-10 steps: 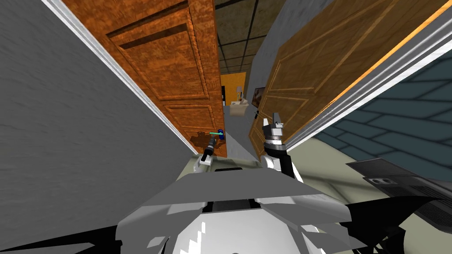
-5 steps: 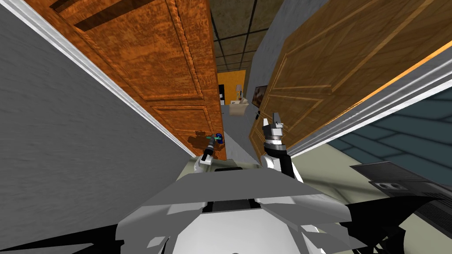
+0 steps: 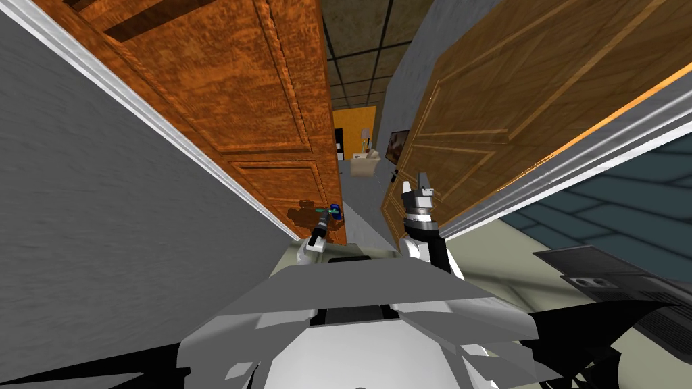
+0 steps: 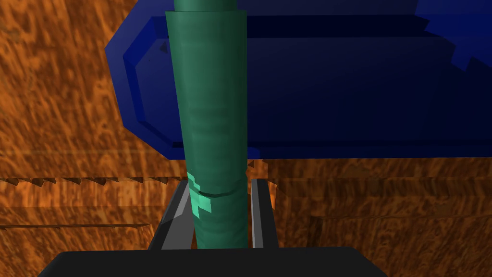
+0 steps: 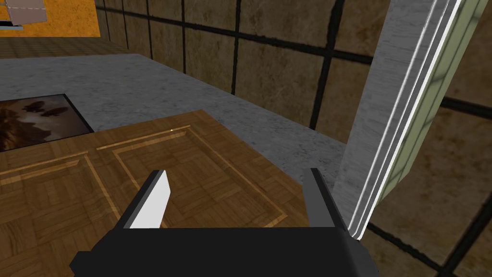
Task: Push the door open
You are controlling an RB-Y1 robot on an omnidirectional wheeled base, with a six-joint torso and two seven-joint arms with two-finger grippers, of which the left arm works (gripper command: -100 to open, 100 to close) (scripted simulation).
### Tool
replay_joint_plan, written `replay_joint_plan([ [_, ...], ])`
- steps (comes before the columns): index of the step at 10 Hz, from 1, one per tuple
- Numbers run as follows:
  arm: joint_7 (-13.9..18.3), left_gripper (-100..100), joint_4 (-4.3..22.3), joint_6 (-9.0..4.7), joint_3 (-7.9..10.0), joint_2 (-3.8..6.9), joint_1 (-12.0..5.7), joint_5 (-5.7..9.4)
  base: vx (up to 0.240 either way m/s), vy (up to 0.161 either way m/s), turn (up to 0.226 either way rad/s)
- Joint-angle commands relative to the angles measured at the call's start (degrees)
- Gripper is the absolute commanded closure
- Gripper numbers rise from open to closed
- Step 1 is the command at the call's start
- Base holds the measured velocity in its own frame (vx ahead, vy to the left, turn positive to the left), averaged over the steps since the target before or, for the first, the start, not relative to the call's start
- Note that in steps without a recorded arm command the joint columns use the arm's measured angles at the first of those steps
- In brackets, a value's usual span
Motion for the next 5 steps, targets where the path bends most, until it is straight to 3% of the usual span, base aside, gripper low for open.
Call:
replay_joint_plan([
  [1,0.04,100,0.06,-0.03,-0.08,-0.01,0.26,0.01,0.000,0.000,0.000],
  [5,-0.43,100,0.43,0.17,2.03,0.03,-0.30,0.25,0.150,-0.065,0.041],
])
